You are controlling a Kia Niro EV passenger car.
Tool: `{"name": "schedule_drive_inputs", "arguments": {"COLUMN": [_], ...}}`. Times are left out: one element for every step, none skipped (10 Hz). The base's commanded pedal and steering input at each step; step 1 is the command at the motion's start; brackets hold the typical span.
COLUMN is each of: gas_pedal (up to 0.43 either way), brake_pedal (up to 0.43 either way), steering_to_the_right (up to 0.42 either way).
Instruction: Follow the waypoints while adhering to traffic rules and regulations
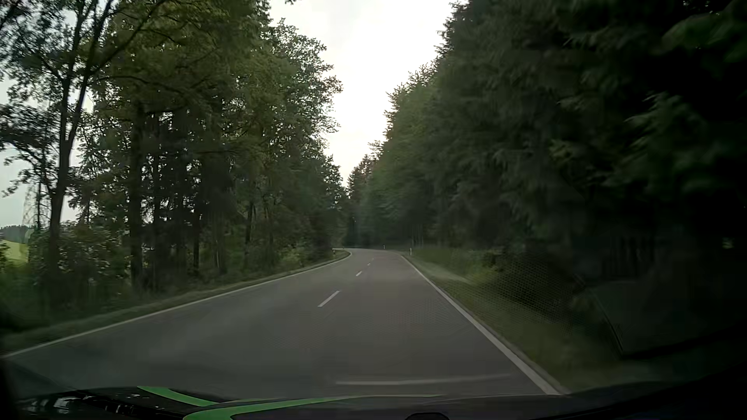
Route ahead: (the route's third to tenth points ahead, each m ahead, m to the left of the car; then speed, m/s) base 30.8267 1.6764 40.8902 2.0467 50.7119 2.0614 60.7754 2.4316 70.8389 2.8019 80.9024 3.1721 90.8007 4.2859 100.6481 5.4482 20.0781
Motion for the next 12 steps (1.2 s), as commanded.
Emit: {"name": "schedule_drive_inputs", "arguments": {"gas_pedal": [0.110,0.110,0.110,0.110,0.110,0.110,0.110,0.110,0.110,0.110,0.110,0.110], "brake_pedal": [0.000,0.000,0.000,0.000,0.000,0.000,0.000,0.000,0.000,0.000,0.000,0.000], "steering_to_the_right": [-0.002,-0.002,-0.002,-0.002,-0.002,-0.002,-0.002,-0.001,-0.002,-0.002,-0.002,-0.002]}}
